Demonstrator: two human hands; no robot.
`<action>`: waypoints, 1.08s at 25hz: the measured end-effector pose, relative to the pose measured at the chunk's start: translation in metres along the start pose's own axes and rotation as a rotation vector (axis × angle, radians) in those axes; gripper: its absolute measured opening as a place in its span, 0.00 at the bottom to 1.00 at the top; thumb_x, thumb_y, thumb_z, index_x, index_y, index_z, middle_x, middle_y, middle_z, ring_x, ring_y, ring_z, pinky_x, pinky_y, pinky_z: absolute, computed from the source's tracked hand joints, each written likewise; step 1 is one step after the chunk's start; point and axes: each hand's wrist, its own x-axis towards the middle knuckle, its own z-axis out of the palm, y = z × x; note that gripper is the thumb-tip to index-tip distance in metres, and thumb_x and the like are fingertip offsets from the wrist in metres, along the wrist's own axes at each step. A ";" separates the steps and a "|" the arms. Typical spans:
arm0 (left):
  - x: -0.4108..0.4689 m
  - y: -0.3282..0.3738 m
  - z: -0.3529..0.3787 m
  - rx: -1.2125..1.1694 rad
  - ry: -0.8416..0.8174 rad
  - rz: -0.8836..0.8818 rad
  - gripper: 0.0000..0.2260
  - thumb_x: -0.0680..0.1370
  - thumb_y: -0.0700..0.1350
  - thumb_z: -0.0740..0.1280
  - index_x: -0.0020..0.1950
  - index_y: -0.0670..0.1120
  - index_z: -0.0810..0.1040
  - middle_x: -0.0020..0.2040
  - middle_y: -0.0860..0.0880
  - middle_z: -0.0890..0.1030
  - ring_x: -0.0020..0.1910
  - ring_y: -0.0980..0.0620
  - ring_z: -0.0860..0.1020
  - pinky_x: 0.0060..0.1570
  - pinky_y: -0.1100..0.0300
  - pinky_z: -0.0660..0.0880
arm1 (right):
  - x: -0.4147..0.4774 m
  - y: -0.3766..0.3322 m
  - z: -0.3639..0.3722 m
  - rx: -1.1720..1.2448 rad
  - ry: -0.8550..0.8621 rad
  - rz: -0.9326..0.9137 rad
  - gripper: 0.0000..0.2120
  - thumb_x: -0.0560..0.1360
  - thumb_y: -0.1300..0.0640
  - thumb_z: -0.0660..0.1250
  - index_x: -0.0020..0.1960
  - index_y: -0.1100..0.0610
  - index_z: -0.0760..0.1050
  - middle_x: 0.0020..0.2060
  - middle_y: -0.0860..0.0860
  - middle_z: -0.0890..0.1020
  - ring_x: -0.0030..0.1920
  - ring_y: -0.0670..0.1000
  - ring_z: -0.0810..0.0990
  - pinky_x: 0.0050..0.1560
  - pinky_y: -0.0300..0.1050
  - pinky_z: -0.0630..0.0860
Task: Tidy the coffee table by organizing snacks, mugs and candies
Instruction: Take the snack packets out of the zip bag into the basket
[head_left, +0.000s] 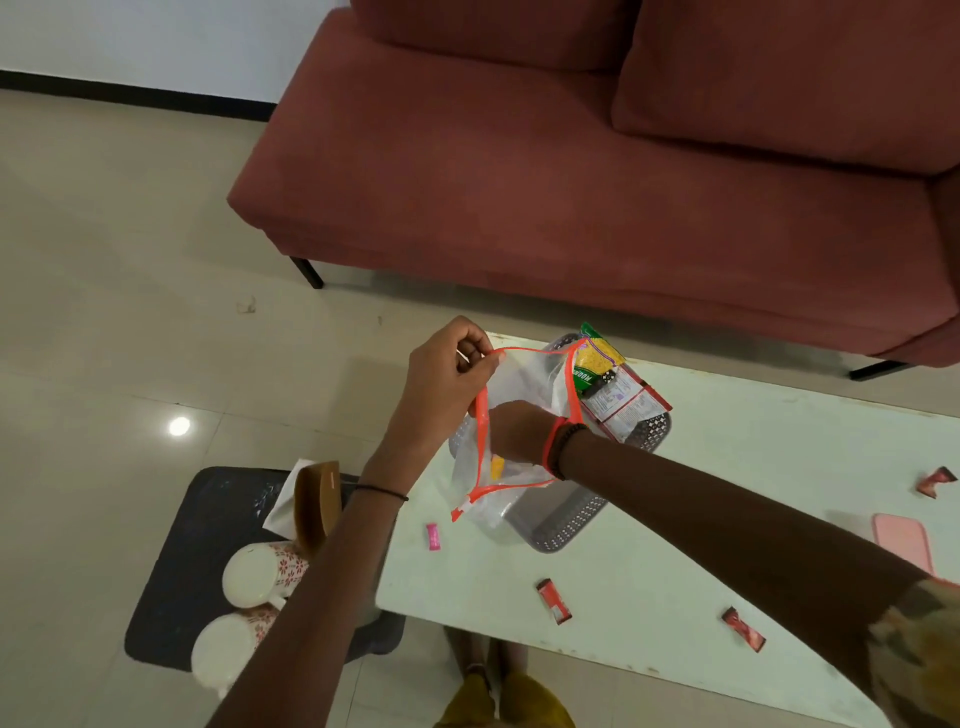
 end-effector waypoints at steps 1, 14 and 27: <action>0.002 -0.002 -0.001 0.018 0.001 -0.015 0.09 0.76 0.45 0.68 0.48 0.40 0.76 0.40 0.48 0.77 0.34 0.55 0.74 0.32 0.76 0.71 | -0.001 0.001 -0.005 0.057 0.011 -0.011 0.13 0.80 0.63 0.57 0.61 0.65 0.75 0.57 0.60 0.80 0.57 0.59 0.79 0.58 0.46 0.73; 0.046 -0.028 -0.036 0.049 0.018 -0.079 0.06 0.75 0.41 0.69 0.46 0.39 0.76 0.38 0.44 0.76 0.33 0.50 0.74 0.29 0.69 0.70 | -0.107 0.087 -0.097 1.042 0.467 -0.037 0.09 0.74 0.52 0.67 0.51 0.48 0.83 0.37 0.39 0.82 0.40 0.30 0.80 0.43 0.25 0.74; 0.081 -0.046 -0.044 -0.008 0.064 -0.079 0.05 0.75 0.43 0.69 0.43 0.44 0.74 0.33 0.52 0.75 0.31 0.53 0.74 0.30 0.67 0.72 | 0.015 0.177 0.107 0.990 0.490 0.944 0.13 0.79 0.61 0.60 0.57 0.68 0.77 0.55 0.66 0.81 0.56 0.65 0.78 0.58 0.53 0.73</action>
